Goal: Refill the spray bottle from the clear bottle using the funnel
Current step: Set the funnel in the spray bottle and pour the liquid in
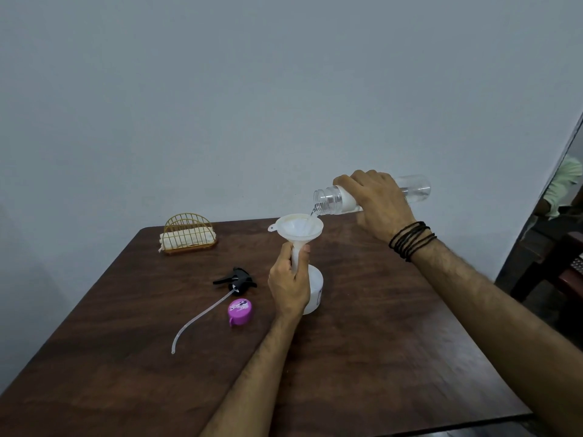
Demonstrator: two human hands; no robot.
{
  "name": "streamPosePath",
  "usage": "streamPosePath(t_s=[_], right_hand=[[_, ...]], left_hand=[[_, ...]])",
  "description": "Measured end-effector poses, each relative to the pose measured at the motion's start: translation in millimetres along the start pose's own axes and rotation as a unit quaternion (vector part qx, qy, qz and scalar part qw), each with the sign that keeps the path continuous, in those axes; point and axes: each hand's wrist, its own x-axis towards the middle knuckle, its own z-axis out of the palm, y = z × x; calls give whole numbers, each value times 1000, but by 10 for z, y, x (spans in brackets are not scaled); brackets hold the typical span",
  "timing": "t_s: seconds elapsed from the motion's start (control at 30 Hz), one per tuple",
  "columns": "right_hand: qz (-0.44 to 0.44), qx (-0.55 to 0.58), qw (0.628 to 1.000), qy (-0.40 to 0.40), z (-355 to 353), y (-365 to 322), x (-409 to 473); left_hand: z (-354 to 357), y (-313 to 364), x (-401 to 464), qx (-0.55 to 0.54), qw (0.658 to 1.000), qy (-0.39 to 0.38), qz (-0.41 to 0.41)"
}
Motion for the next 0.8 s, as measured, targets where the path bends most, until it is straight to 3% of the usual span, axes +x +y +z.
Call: streamPosePath(t_s=[0.8], right_hand=[[-10,-14,1000,4,-5,4,18]], left_hand=[[6,-11,7,2,1000,-2,1]])
